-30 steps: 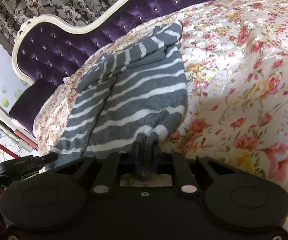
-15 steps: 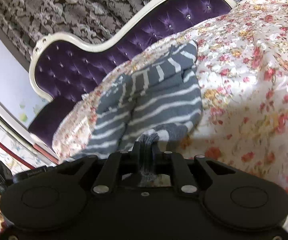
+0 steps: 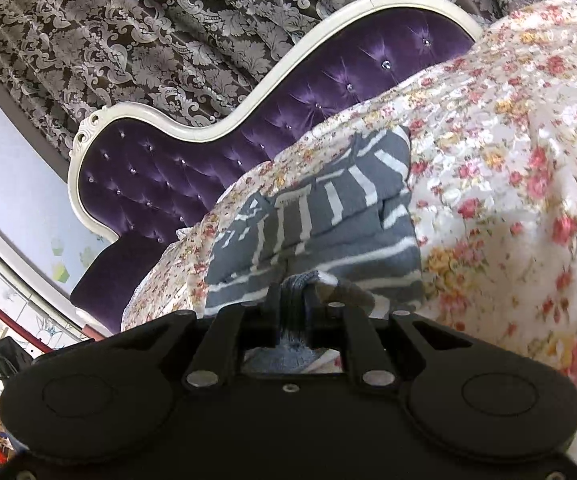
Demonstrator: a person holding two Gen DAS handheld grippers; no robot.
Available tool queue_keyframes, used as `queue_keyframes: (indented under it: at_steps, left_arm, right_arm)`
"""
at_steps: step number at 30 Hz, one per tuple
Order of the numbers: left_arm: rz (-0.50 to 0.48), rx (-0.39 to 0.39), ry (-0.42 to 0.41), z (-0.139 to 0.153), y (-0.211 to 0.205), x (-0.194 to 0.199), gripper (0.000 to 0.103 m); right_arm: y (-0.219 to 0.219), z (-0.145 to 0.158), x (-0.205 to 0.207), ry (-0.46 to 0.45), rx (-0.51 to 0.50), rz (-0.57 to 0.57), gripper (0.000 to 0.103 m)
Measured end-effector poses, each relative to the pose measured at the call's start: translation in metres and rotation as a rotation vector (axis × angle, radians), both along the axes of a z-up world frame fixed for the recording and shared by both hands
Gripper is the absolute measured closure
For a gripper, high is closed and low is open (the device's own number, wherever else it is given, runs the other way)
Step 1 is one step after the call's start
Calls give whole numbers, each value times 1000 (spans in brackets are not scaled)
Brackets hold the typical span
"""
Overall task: Fold small clothes
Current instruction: 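Grip the hem with both grippers and lift it toward the collar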
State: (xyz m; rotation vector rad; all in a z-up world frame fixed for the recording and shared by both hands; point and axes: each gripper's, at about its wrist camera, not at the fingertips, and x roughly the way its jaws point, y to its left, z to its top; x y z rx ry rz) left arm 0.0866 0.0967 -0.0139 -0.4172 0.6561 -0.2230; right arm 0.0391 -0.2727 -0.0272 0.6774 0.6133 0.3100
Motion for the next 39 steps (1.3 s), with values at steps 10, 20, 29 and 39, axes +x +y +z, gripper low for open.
queue_keyframes:
  at_steps: [10, 20, 29, 39]
  left_arm:
    - [-11, -1, -54, 23, -2, 54, 98]
    - [-1, 20, -15, 17, -8, 133, 98]
    - [6, 61, 53, 4, -13, 192, 100]
    - [-95, 161, 45, -17, 3, 168, 75]
  right_arm:
    - [-7, 24, 50, -83, -24, -7, 91]
    - [-16, 20, 124, -121, -99, -56, 97]
    - [-24, 0, 199, -92, -217, -30, 80]
    - [7, -41, 179, -43, -306, 193, 48]
